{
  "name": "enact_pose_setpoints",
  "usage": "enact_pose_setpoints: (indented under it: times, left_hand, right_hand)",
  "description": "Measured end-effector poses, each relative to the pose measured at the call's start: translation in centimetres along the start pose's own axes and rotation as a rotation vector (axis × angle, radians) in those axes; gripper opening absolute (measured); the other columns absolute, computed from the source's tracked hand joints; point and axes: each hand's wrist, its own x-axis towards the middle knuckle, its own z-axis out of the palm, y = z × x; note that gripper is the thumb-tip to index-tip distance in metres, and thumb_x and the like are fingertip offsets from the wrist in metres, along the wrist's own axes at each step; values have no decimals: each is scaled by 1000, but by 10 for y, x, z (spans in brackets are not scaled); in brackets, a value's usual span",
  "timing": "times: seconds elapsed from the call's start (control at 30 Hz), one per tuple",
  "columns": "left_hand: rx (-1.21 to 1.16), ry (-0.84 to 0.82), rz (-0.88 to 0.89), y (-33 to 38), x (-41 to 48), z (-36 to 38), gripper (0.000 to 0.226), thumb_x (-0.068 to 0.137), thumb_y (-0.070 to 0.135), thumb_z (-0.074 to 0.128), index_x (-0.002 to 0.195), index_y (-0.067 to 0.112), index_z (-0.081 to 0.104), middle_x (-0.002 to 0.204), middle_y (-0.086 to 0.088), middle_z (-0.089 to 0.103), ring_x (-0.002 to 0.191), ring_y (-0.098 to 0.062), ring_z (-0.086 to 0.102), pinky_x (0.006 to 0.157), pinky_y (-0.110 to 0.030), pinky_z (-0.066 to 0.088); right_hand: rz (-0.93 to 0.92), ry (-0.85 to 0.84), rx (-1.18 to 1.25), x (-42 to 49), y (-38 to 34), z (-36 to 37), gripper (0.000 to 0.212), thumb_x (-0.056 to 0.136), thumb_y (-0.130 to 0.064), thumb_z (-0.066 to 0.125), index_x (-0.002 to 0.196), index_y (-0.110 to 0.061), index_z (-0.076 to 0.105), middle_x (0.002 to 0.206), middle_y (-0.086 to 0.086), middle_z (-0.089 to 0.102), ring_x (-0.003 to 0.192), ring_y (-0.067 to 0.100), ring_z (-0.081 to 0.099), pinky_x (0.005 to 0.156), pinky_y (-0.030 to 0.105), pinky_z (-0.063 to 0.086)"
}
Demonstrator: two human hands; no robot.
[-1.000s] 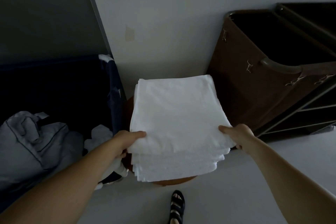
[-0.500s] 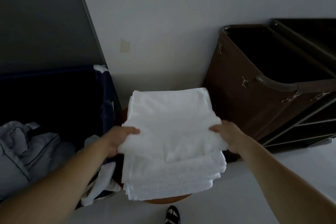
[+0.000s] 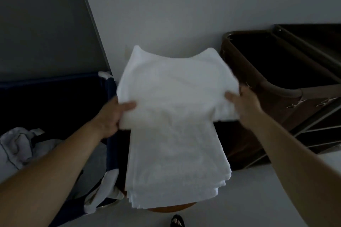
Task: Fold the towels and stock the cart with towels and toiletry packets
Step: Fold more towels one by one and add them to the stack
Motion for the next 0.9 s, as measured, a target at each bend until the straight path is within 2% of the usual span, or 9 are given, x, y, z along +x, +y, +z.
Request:
enact_pose_setpoints:
  times: [0.1,0.23,0.33,0.4,0.5,0.6,0.7,0.8,0.9]
  left_hand:
    - [78,141,-267,-88,-14,-13,42,75,12,77,116,18,67,115,-15,72,98,-34,69,85,-46,56]
    - [141,279,-469,-154,-24,-26,39,80,14,79,117,9,68,96,-11,75,92,-34,69,71,-39,57]
    - [151,281,-428,-164,-22,-30,40,84,21,77,120,8,66,98,-9,75,92,-32,70,69,-37,57]
    - [259,317,-345,-159,-21,-23,41,91,28,71,124,6,61,108,-11,70,95,-31,67,75,-39,57]
    - [465,457,-166,-143,-23,-15,42,97,41,58,122,8,56,112,-10,64,99,-30,62,88,-44,53]
    - [596,519,-52,-139,-30,-15,43,99,48,50,119,10,53,108,-6,62,90,-24,60,78,-38,50]
    - [673,481,-123,-165,-43,-9,40,101,46,46,122,11,47,110,-5,59,80,-14,52,65,-29,40]
    - [729,505,-173,-187,-51,-5,44,103,43,43,129,8,41,118,-13,61,84,-20,49,74,-32,37]
    - [804,502,-203,-188,-48,-3,47,104,41,38,139,10,34,126,-17,60,98,-32,58,79,-34,38]
  right_hand:
    - [242,-14,-205,-30,84,8,26,85,-7,74,110,-5,67,104,19,71,82,29,68,80,46,59]
    - [340,-29,-377,-50,130,13,25,85,-15,74,107,-6,67,96,12,70,86,30,66,82,43,57]
    - [324,-42,-479,-51,130,14,27,89,-23,70,108,-5,65,102,13,68,94,34,65,86,44,54]
    - [264,-66,-605,-49,124,18,30,93,-27,64,110,-2,61,103,15,64,96,36,62,83,41,51]
    - [169,-34,-592,-41,110,17,25,95,-33,60,103,-9,59,94,7,61,82,27,58,69,34,44]
    - [116,11,-543,-37,108,9,24,94,-38,61,99,-14,61,92,4,63,76,21,57,62,32,39]
    - [155,-45,-658,-49,143,5,30,97,-36,59,109,-8,58,102,11,63,91,32,57,73,33,38]
    - [221,-52,-644,-66,171,7,31,98,-41,55,106,-11,54,102,10,64,87,28,56,75,37,42]
    - [135,-30,-684,-67,173,7,28,99,-42,53,99,-14,51,100,11,64,90,31,57,79,43,48]
